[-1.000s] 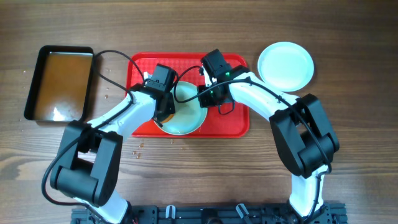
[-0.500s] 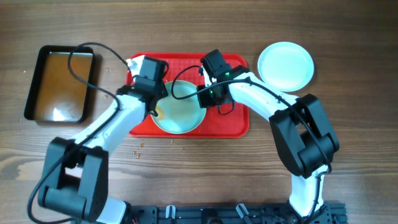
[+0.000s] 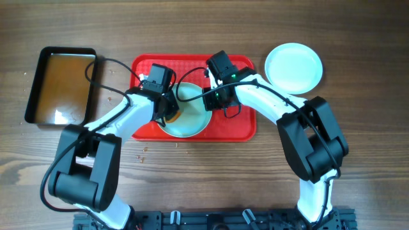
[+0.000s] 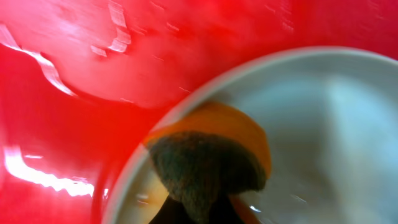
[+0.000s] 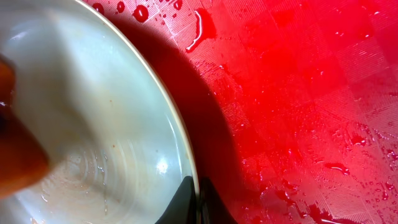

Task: Clean dirty plates on tray and stack at the side
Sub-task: 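Scrub the remaining plate with the sponge in the left gripper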

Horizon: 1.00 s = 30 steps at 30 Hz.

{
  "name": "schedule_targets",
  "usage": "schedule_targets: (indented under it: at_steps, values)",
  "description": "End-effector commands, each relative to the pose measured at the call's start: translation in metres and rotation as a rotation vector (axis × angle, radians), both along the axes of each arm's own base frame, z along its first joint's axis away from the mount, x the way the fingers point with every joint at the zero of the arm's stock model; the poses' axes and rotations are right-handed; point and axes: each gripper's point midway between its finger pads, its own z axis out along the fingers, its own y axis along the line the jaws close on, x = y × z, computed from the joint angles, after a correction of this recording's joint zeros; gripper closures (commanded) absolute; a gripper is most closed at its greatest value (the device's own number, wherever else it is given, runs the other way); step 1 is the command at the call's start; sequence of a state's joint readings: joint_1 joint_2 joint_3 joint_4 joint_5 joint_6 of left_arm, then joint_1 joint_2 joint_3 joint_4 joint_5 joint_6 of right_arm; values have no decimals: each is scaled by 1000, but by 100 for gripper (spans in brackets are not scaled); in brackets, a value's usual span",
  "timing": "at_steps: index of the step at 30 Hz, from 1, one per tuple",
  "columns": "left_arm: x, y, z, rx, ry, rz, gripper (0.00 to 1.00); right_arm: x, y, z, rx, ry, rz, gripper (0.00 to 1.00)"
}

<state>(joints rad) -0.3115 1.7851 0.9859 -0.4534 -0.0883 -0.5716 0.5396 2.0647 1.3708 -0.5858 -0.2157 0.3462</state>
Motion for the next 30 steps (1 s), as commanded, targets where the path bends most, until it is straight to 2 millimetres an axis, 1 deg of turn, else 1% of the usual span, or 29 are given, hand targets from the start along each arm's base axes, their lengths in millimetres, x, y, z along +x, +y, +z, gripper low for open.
schedule_targets:
  at_steps: [1,4,5,8,10,12,14,15,16,18,20,21,22,23,24,25,26,27,29,30]
  values:
    - [6,53,3,285,-59,102,96,0,-17,-20,-80,17,-23,96]
    - [14,77,20,434,-133,157,96,0,-17,-20,-80,17,-23,96]
    - [20,85,38,503,-197,185,96,0,-17,-20,-80,17,-23,96]
    - [25,82,61,542,-269,176,96,0,-17,-20,-80,17,-23,96]
    - [28,73,75,544,-302,124,96,0,-17,-20,-80,17,-23,96]
    - [28,68,82,531,-324,121,96,0,-17,-21,-81,18,-23,96]
    - [27,60,78,469,-322,134,96,0,-17,-21,-81,18,-23,96]
    - [27,47,70,389,-300,108,96,0,-17,-21,-81,18,-23,96]
    - [27,33,63,301,-279,78,96,0,-17,-21,-81,18,-23,96]
    - [26,-13,54,56,-240,-24,96,0,-17,-21,-81,18,-23,96]
    - [18,-42,51,-101,-191,-99,96,0,-17,-21,-81,18,-23,96]
    - [13,-48,49,-131,-167,-115,96,0,-17,-21,-81,18,-23,96]
    - [8,-49,44,-138,-136,-121,96,0,-17,-21,-81,18,-23,96]
    - [1,-47,40,-130,-105,-121,94,0,-17,-21,-81,18,-23,96]
    - [-4,-45,37,-121,-80,-120,71,0,-17,-20,-81,18,-23,96]
    - [-8,-43,35,-116,-64,-119,54,0,-17,-20,-80,17,-23,96]
    - [-9,-42,35,-113,-58,-118,53,0,-17,-20,-80,16,-23,96]
    - [-8,-42,35,-114,-61,-118,54,0,-17,-20,-80,17,-23,96]
    - [-3,-45,43,-124,-91,-120,62,0,-17,-20,-81,18,-23,96]
    - [-1,-45,49,-129,-107,-120,62,0,-17,-20,-81,18,-23,96]
